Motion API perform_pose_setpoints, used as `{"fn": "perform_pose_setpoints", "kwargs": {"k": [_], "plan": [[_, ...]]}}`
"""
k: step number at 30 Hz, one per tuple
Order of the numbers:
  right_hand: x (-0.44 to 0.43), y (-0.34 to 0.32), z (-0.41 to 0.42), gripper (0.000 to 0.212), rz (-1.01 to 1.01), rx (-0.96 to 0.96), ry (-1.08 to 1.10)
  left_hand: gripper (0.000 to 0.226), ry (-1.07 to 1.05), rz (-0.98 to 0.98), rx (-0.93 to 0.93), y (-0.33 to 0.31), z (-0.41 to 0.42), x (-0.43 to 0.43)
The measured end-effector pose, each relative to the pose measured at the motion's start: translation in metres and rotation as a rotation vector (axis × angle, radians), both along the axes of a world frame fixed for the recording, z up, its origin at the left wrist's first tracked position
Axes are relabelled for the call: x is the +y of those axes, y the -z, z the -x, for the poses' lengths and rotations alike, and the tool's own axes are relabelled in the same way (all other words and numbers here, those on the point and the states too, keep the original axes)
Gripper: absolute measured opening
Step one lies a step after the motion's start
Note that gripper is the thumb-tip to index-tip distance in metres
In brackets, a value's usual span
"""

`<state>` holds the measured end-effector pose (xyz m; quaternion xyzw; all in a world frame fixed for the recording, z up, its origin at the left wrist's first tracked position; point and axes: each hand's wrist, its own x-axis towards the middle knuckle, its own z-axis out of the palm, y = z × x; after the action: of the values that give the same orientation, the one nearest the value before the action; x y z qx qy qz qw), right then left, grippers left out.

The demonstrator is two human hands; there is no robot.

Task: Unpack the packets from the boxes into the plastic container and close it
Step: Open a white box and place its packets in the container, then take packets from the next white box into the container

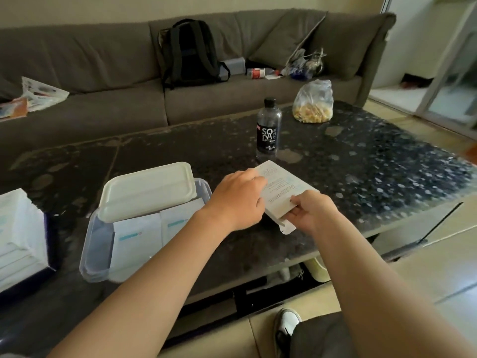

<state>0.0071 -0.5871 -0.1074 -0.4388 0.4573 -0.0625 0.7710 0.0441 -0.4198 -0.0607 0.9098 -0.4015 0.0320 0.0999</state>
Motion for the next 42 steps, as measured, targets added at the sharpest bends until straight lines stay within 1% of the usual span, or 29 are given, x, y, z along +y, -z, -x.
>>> {"fn": "perform_pose_setpoints", "kwargs": {"k": [2, 3, 5, 6, 8, 9, 11, 14, 16, 20, 23, 29, 33, 35, 39, 42], "plan": [[0.002, 0.002, -0.001, 0.038, 0.076, 0.044, -0.024, 0.035, -0.004, -0.031, 0.002, 0.002, 0.000, -0.003], [0.003, 0.002, 0.000, 0.031, 0.147, 0.079, -0.047, 0.035, -0.008, -0.042, 0.003, 0.003, 0.001, -0.003], [0.002, 0.002, 0.004, 0.021, 0.364, 0.177, -0.159, 0.035, -0.016, -0.053, 0.000, 0.003, 0.001, 0.000], [0.001, 0.001, 0.006, 0.020, 0.485, 0.244, -0.238, 0.035, -0.019, -0.052, -0.001, 0.002, 0.002, 0.002], [0.001, -0.003, 0.011, 0.026, 0.669, 0.357, -0.382, 0.034, -0.026, -0.049, -0.010, 0.001, 0.002, 0.007], [0.001, -0.007, 0.013, 0.029, 0.718, 0.388, -0.426, 0.033, -0.030, -0.046, -0.014, 0.000, 0.001, 0.011], [0.002, -0.012, 0.015, 0.033, 0.808, 0.422, -0.467, 0.032, -0.040, -0.031, -0.018, -0.002, 0.001, 0.019], [0.008, -0.022, 0.011, 0.035, 1.002, 0.442, -0.502, 0.036, -0.052, -0.001, -0.026, -0.006, 0.002, 0.032], [0.018, -0.034, 0.004, 0.037, 1.070, 0.378, -0.500, 0.039, -0.066, 0.021, -0.028, -0.010, 0.001, 0.043], [0.055, -0.068, -0.008, 0.039, 0.982, 0.161, -0.587, 0.041, -0.131, 0.056, -0.022, -0.018, -0.004, 0.070], [0.090, -0.083, -0.011, 0.034, 0.971, 0.080, -0.688, 0.042, -0.205, 0.091, -0.021, -0.023, -0.007, 0.095], [0.168, -0.081, -0.034, 0.030, 1.174, -0.055, -0.864, 0.038, -0.399, 0.098, -0.037, -0.025, -0.014, 0.173], [0.221, -0.071, -0.047, 0.029, 1.314, -0.163, -0.973, 0.037, -0.585, 0.145, -0.069, -0.025, -0.014, 0.235], [0.247, -0.068, -0.052, 0.027, 1.346, -0.231, -1.021, 0.036, -0.687, 0.183, -0.083, -0.024, -0.014, 0.266], [0.301, -0.066, -0.056, 0.016, 1.366, -0.382, -1.117, 0.034, -0.922, 0.276, -0.099, -0.020, -0.015, 0.326], [0.339, -0.062, -0.057, 0.018, 1.298, -0.461, -1.210, 0.034, -1.081, 0.385, -0.112, -0.017, -0.016, 0.367]]}}
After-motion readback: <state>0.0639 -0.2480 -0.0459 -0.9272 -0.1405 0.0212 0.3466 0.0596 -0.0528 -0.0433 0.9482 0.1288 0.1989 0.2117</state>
